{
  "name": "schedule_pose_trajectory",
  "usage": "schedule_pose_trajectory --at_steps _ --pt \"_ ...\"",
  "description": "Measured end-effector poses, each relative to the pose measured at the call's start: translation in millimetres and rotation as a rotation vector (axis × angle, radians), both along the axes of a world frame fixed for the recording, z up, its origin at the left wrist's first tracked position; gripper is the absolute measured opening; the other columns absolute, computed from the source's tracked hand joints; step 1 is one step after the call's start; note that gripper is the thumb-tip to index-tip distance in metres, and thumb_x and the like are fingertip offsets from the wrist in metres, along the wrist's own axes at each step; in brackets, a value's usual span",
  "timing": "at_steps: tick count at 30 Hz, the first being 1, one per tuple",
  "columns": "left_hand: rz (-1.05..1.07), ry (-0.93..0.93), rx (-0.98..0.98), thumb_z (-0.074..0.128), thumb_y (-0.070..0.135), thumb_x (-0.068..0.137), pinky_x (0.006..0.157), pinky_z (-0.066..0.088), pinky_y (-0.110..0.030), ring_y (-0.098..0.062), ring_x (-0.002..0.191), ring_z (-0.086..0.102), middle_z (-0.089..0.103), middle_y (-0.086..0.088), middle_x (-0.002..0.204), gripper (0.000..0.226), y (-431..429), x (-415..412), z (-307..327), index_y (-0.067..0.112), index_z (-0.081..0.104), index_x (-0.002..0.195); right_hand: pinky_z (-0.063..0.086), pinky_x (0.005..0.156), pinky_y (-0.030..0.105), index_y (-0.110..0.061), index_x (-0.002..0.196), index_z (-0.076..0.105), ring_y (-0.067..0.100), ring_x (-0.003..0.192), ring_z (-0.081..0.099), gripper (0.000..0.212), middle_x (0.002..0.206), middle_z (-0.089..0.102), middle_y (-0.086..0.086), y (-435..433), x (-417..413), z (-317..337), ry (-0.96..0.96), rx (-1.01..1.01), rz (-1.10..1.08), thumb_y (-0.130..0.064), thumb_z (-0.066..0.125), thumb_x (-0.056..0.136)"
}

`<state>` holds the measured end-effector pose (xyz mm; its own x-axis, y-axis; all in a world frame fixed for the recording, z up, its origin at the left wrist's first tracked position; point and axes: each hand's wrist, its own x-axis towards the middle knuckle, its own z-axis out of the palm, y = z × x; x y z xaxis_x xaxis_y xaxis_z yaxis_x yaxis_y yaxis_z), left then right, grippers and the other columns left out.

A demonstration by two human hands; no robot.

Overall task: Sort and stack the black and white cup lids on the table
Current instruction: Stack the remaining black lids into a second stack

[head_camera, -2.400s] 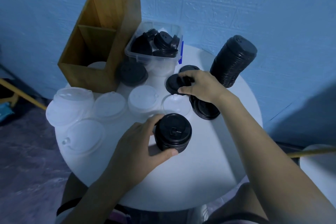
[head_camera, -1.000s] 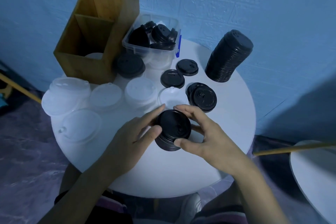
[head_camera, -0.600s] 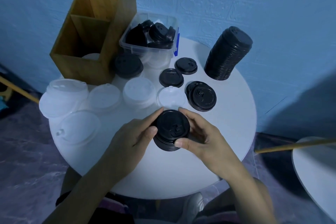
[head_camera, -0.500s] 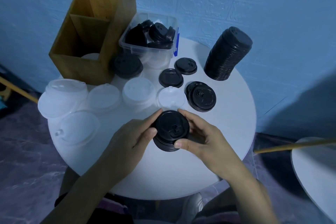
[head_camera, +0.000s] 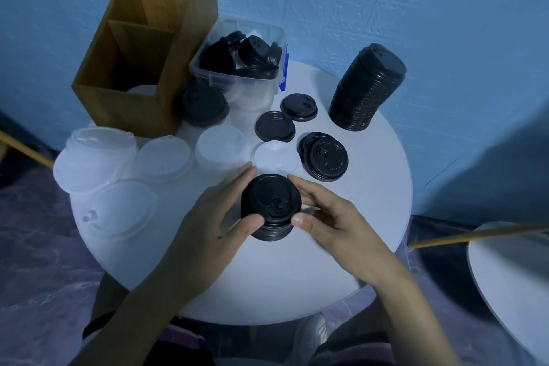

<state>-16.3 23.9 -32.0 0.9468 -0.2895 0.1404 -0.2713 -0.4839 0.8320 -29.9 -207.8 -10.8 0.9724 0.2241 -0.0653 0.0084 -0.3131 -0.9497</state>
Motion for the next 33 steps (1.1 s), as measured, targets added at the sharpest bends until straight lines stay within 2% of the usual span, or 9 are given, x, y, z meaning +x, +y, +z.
schedule_pose_trajectory --at_steps 4,9,12,14,16,20,23,26,33 --pt "0.034 -0.007 0.007 0.06 0.063 0.074 0.097 0.038 -0.006 0.013 0.129 0.045 0.05 0.042 0.133 0.071 -5 -1 0 0.067 0.036 0.14 0.047 0.11 0.044 -0.031 0.146 0.053 0.015 0.123 0.064 0.053 0.13 0.07 -0.005 2 4 -5 0.01 0.033 -0.005 -0.012 0.067 0.098" --pt "0.041 -0.034 0.117 0.08 0.047 0.082 0.099 0.037 -0.017 0.01 0.125 0.046 0.055 0.036 0.127 0.07 -1 4 3 0.057 0.043 0.141 0.047 0.079 0.022 -0.035 0.11 0.075 -0.002 0.084 0.066 0.019 0.089 0.074 -0.021 -12 13 5 -0.194 -0.064 -0.258 -0.027 0.072 0.093" --pt "0.041 -0.047 0.119 0.08 0.045 0.082 0.098 0.035 -0.011 0.01 0.124 0.046 0.056 0.035 0.127 0.067 -3 4 3 0.049 0.048 0.141 0.047 0.1 0.031 -0.039 0.119 0.069 0.007 0.118 0.059 0.028 0.126 0.067 -0.021 -29 30 8 -0.399 -0.43 -0.464 -0.035 0.074 0.092" --pt "0.048 -0.042 0.101 0.082 0.039 0.082 0.096 0.03 -0.002 0.012 0.124 0.046 0.055 0.035 0.129 0.07 -4 3 0 0.044 0.049 0.143 0.032 0.115 0.03 -0.031 0.144 0.054 0.016 0.14 0.043 0.059 0.153 0.049 -0.008 -36 43 4 -0.302 -0.6 -0.399 -0.042 0.075 0.089" --pt "0.04 -0.041 0.089 0.081 0.039 0.083 0.097 0.029 0.0 0.014 0.125 0.045 0.054 0.035 0.131 0.071 -4 3 -2 0.041 0.047 0.146 0.03 0.114 0.03 -0.027 0.151 0.046 0.021 0.143 0.039 0.071 0.157 0.043 -0.004 -36 53 -2 -0.255 -0.661 -0.342 -0.041 0.076 0.089" --pt "0.026 -0.058 0.098 0.066 0.064 0.078 0.1 0.03 -0.005 0.019 0.122 0.043 0.045 0.049 0.125 0.077 -5 5 -2 0.045 0.04 0.148 0.036 0.11 0.028 -0.029 0.145 0.054 0.014 0.135 0.047 0.056 0.148 0.053 -0.015 -31 52 -1 -0.319 -0.549 -0.382 -0.038 0.072 0.092" --pt "0.041 -0.074 0.103 0.071 0.059 0.081 0.097 0.027 0.001 0.028 0.117 0.038 0.041 0.057 0.119 0.074 -10 8 0 0.046 0.04 0.147 0.037 0.111 0.026 -0.037 0.14 0.058 -0.004 0.127 0.049 0.05 0.138 0.053 -0.033 -20 35 15 -0.28 -0.3 -0.367 -0.039 0.072 0.092" --pt "0.043 -0.074 0.112 0.076 0.05 0.084 0.097 0.036 -0.007 0.015 0.118 0.047 0.054 0.042 0.122 0.073 -12 13 1 0.04 0.045 0.148 0.042 0.114 0.032 -0.034 0.132 0.065 0.002 0.128 0.057 0.047 0.134 0.064 -0.02 -7 16 29 -0.228 -0.083 -0.176 -0.037 0.075 0.086" --pt "-0.028 -0.045 0.075 0.07 0.054 0.078 0.091 0.052 -0.036 -0.001 0.11 0.06 0.068 0.021 0.114 0.06 -11 14 6 0.042 0.053 0.134 0.04 0.116 0.038 -0.05 0.133 0.061 -0.005 0.137 0.046 0.049 0.147 0.046 -0.032 -3 15 27 -0.179 -0.317 0.062 -0.031 0.076 0.089"
